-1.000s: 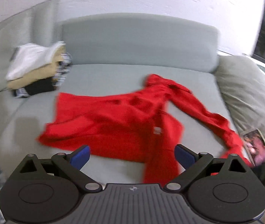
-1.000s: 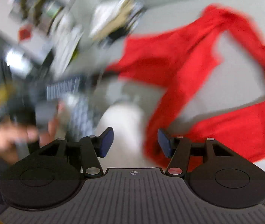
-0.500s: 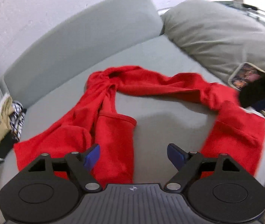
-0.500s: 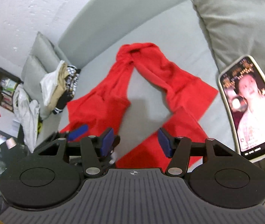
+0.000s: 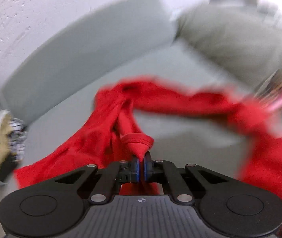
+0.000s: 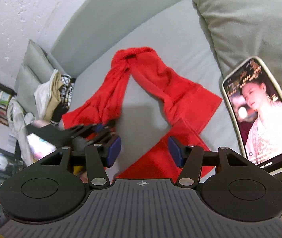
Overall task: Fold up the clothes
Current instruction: 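Grasp the shirt edge with the left gripper and lift it up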
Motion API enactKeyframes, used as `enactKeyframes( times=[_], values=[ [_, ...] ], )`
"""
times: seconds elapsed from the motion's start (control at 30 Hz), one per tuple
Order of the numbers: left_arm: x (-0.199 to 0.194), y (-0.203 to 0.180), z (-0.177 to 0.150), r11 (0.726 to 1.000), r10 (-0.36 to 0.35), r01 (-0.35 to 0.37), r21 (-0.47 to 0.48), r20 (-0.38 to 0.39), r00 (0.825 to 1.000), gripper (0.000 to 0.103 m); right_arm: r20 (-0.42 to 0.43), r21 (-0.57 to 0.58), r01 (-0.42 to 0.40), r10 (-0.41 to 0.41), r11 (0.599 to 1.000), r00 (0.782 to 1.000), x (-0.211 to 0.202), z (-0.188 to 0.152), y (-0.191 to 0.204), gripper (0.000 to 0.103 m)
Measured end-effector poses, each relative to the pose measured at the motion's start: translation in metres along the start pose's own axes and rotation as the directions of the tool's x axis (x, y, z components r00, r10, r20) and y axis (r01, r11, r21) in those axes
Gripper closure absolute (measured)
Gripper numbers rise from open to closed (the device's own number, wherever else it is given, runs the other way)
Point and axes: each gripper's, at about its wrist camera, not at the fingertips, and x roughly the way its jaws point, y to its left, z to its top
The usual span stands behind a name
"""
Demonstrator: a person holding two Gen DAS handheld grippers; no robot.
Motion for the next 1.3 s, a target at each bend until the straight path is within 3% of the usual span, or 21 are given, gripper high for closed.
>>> enactKeyframes(
  times=[0.07,0.17,0.27,0.37,0.47,0.53,0.7,0.8,0.9,0.97,1.0,1.07,1.17,1.3],
  values=[
    [-0.049,0.016,0.0,0.989,-0.132,0.137,-0.06,0.073,0.989,0.1,0.018,0.0,-0.014,0.014,1.0,1.0,-0.006,0.003,0.001,0.044],
    [-0.124,0.039,-0.016,0.943,-0.311,0.326,-0.062,0.174,0.934,0.102,0.033,0.012,-0.042,0.042,0.999,0.999,-0.01,0.007,0.006,0.044],
    [-0.165,0.044,-0.042,0.929,-0.368,0.369,0.026,0.158,0.916,0.102,0.038,0.013,-0.051,0.05,0.999,0.998,-0.009,0.008,0.014,0.044],
    [-0.174,0.044,-0.069,0.925,-0.381,0.379,0.039,0.08,0.921,0.102,-0.001,0.027,-0.067,0.067,0.997,0.998,0.002,0.008,0.018,0.042],
    [-0.168,0.047,-0.086,0.94,-0.338,0.339,-0.029,0.054,0.94,0.102,-0.088,0.027,-0.088,0.09,0.996,0.992,0.031,0.017,0.019,0.042],
    [-0.164,0.053,-0.091,0.95,-0.296,0.301,-0.087,0.062,0.953,0.102,-0.136,0.021,-0.06,0.062,0.998,0.989,0.06,0.028,0.018,0.042],
    [-0.166,0.066,-0.105,0.963,-0.209,0.217,-0.163,0.062,0.976,0.102,-0.166,-0.036,-0.016,0.01,0.999,0.986,0.127,0.055,0.017,0.05],
    [-0.168,0.071,-0.11,0.962,-0.178,0.186,-0.2,0.058,0.982,0.102,-0.161,-0.158,-0.004,-0.022,0.987,0.987,0.159,0.065,0.027,0.054],
    [-0.165,0.079,-0.108,0.957,-0.158,0.17,-0.236,0.067,0.985,0.102,-0.14,-0.322,0.01,-0.058,0.947,0.988,0.183,0.065,0.042,0.055],
    [-0.164,0.078,-0.111,0.952,-0.142,0.156,-0.263,0.072,0.987,0.102,-0.138,-0.418,0.036,-0.103,0.908,0.985,0.192,0.059,0.053,0.078],
    [-0.163,0.079,-0.111,0.949,-0.134,0.15,-0.277,0.074,0.988,0.102,-0.137,-0.45,0.054,-0.129,0.891,0.982,0.195,0.057,0.057,0.102],
    [-0.162,0.084,-0.114,0.946,-0.107,0.127,-0.298,0.084,0.991,0.102,-0.152,-0.393,0.051,-0.12,0.918,0.981,0.193,0.06,0.057,0.102],
    [-0.164,0.094,-0.113,0.947,-0.046,0.08,-0.312,0.115,0.992,0.102,-0.129,-0.229,-0.011,-0.019,0.973,0.991,0.166,0.068,0.054,0.103],
    [-0.176,0.113,-0.096,0.951,0.061,0.007,-0.308,0.211,0.976,0.102,0.038,-0.14,-0.109,0.116,0.984,0.993,0.09,0.088,0.072,0.103]
  ],
)
